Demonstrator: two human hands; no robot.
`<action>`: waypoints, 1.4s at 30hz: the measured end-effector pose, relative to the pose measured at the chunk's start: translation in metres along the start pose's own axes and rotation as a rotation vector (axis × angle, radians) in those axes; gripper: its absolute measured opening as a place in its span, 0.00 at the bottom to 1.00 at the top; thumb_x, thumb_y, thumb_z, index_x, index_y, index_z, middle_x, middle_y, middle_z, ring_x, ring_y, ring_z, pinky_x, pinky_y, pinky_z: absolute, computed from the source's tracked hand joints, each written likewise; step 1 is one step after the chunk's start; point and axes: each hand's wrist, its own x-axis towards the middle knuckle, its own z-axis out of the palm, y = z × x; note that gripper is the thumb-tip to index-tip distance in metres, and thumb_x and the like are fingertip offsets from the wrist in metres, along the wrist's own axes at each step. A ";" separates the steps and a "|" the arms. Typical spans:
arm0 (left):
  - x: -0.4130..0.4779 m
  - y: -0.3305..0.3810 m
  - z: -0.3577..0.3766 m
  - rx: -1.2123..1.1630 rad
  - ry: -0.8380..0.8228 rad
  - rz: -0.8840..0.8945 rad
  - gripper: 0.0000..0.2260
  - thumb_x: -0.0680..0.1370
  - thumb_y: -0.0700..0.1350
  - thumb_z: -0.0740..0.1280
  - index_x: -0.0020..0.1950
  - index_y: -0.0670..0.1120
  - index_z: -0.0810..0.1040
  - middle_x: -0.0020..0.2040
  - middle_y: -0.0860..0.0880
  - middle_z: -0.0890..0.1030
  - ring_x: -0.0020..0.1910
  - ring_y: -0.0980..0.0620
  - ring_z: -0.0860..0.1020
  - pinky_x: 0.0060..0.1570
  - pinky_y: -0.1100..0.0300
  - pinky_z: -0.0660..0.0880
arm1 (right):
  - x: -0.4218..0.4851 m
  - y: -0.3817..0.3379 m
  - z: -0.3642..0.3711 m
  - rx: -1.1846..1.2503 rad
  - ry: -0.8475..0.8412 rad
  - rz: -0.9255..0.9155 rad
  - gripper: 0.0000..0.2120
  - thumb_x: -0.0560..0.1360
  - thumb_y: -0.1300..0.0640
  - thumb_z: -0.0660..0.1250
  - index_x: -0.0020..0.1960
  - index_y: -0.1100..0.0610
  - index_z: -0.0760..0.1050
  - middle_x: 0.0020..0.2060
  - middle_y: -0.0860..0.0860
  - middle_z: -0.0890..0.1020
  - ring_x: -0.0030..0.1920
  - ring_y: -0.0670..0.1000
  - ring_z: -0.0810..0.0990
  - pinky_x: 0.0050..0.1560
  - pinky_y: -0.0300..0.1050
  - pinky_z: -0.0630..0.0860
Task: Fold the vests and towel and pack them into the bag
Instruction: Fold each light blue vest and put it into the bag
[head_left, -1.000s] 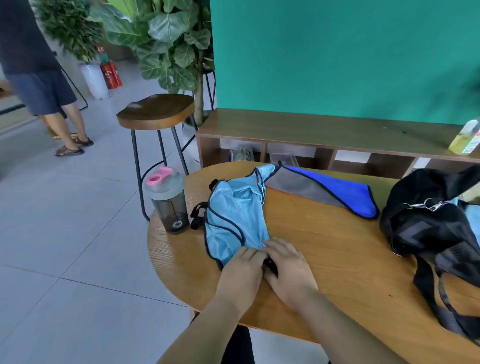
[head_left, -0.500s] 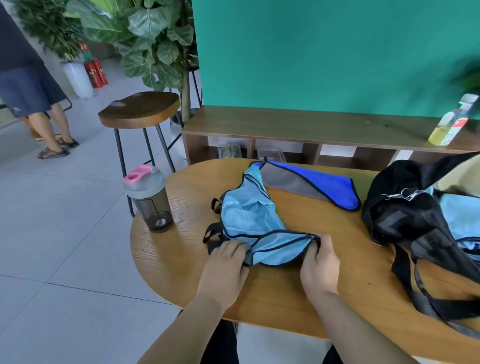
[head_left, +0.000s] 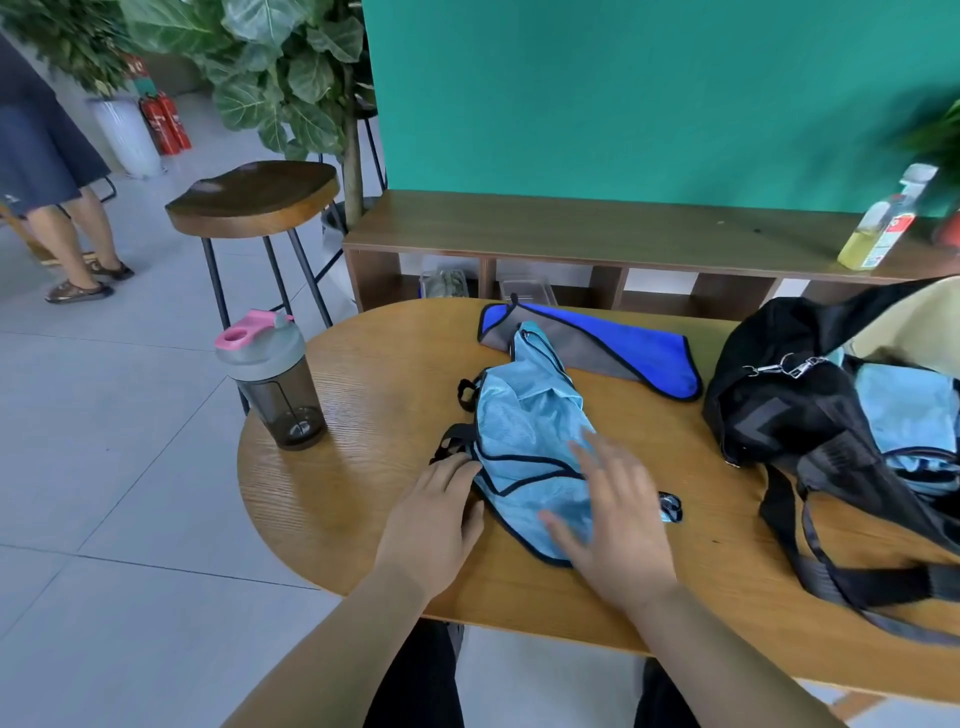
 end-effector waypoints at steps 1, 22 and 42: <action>0.001 0.000 0.000 0.006 -0.002 0.003 0.22 0.85 0.55 0.60 0.79 0.54 0.67 0.78 0.56 0.69 0.77 0.55 0.67 0.73 0.55 0.70 | 0.000 -0.003 0.004 -0.047 -0.130 -0.043 0.37 0.81 0.32 0.60 0.84 0.47 0.57 0.79 0.46 0.65 0.79 0.50 0.63 0.80 0.52 0.61; 0.003 0.001 0.001 0.254 0.050 -0.193 0.24 0.83 0.58 0.56 0.72 0.47 0.78 0.71 0.49 0.77 0.75 0.44 0.67 0.78 0.44 0.61 | 0.015 0.022 -0.018 0.745 0.707 1.193 0.08 0.87 0.55 0.54 0.54 0.59 0.67 0.40 0.50 0.72 0.39 0.53 0.71 0.39 0.49 0.68; 0.003 -0.003 0.000 0.093 0.144 0.119 0.16 0.85 0.60 0.59 0.59 0.53 0.82 0.55 0.58 0.80 0.58 0.52 0.77 0.74 0.49 0.66 | 0.022 0.032 0.005 -0.090 -0.224 0.159 0.37 0.81 0.32 0.58 0.85 0.46 0.54 0.73 0.45 0.69 0.75 0.51 0.64 0.79 0.53 0.61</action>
